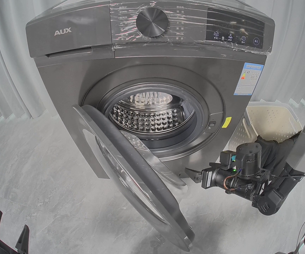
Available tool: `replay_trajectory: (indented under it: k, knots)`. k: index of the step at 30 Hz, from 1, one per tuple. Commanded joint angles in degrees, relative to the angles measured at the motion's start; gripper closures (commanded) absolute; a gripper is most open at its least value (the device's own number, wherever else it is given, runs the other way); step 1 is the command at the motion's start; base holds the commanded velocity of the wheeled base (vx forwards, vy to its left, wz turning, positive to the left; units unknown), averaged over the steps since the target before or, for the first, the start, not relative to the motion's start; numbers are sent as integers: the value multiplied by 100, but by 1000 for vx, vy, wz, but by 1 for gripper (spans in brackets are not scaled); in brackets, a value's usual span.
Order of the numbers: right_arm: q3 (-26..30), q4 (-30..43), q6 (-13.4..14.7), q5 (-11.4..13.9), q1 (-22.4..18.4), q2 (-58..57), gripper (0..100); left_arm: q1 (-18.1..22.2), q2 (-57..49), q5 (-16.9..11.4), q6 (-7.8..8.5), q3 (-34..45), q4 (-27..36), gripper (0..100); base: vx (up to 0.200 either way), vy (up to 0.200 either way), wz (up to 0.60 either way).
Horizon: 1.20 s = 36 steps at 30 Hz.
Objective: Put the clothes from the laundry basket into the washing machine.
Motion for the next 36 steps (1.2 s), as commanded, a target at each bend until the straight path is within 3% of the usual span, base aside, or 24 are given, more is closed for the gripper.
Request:
replay_trajectory:
  k: [1, 9, 15, 21, 26, 36]
  knots:
    - [65, -4, 2, -4, 201, 244, 0, -1, -101, -1, -2, 92, -1, 0, 0, 0, 0]
    - [364, -136, 37, 22, 737, 183, 0, -1, -92, -1, -2, 92, -1, 0, 0, 0, 0]
    - [311, -391, 37, 49, 711, 236, 0, 7, -101, -1, -2, 92, -1, 0, 0, 0, 0]
    - [109, -391, 19, 207, 755, 279, 0, -1, -101, -1, -2, 92, -1, 0, -133, 0, 0]
    - [-304, -356, 2, 532, 728, 649, 0, -1, -101, -1, -2, 92, -1, 0, -200, 0, 0]
    - [-875, -277, 2, 550, 1080, 1018, 0, 7, -101, -1, 7, 92, -1, 0, 0, 0, 0]
